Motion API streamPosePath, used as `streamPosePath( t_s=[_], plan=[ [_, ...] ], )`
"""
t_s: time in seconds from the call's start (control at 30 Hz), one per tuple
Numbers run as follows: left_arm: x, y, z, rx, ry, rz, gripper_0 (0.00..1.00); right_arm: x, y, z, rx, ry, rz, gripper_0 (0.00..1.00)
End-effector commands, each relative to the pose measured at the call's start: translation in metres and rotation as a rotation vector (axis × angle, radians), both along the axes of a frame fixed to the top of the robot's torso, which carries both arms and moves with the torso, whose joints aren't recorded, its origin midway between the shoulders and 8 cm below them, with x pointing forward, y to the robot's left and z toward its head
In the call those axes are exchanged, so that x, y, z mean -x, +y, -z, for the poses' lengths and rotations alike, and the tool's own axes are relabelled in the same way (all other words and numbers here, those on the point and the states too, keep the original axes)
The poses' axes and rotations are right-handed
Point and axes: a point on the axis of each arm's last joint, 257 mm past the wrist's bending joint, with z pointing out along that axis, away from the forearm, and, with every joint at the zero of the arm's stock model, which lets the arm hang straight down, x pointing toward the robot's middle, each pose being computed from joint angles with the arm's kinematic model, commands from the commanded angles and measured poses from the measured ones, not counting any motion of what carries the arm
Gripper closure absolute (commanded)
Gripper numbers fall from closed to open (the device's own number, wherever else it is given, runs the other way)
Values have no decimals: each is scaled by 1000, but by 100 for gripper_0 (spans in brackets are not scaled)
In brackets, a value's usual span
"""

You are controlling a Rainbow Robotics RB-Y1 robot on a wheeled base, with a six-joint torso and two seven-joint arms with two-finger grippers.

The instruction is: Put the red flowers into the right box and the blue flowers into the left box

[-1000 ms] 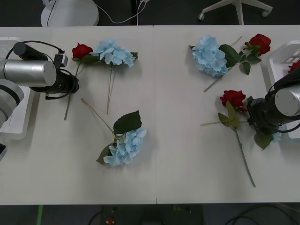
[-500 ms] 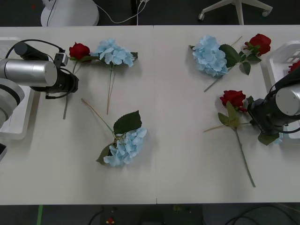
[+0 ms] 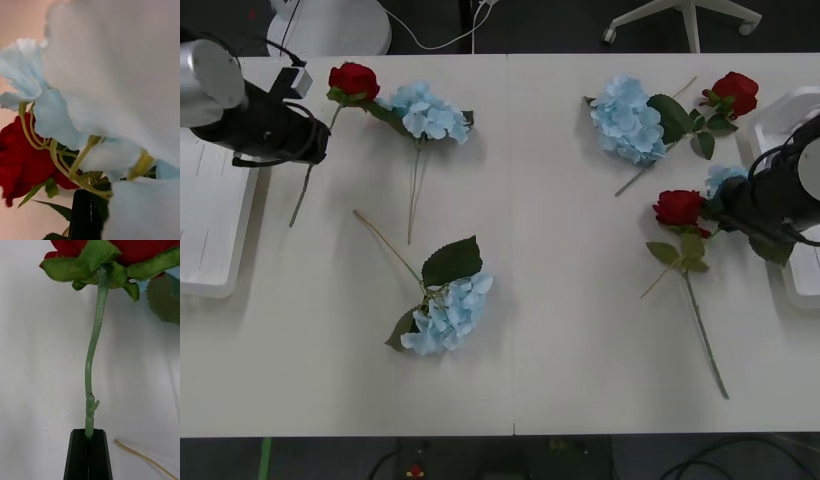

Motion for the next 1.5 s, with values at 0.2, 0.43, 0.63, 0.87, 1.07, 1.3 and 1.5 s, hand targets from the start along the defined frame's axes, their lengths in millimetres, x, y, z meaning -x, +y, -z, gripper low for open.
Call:
streamPosePath(
  t_s=[0.2, 0.43, 0.63, 0.87, 1.07, 1.3, 1.5],
  plan=[
    [25, -26, -96, 245, -224, 334, 100, -28, 34, -91, 128, -223, -377, 100],
    [70, -95, -106, 563, -283, 525, 100, -26, 82, -119, 126, -310, -639, 100],
    [102, -162, -109, 761, -303, 675, 100, -26, 135, -160, 59, -452, -808, 100],
    [130, -229, -117, 859, -316, 797, 100, -32, 132, -160, 74, -481, -850, 100],
    [146, -274, -134, 887, -350, 855, 100, -25, 97, -115, 145, -354, -904, 100],
    [167, -315, -152, 965, -358, 883, 100, -24, 70, -60, 200, -261, -919, 100],
    [183, -343, -166, 1033, -357, 890, 100, -17, 52, -30, 275, -183, -933, 100]
  ],
)
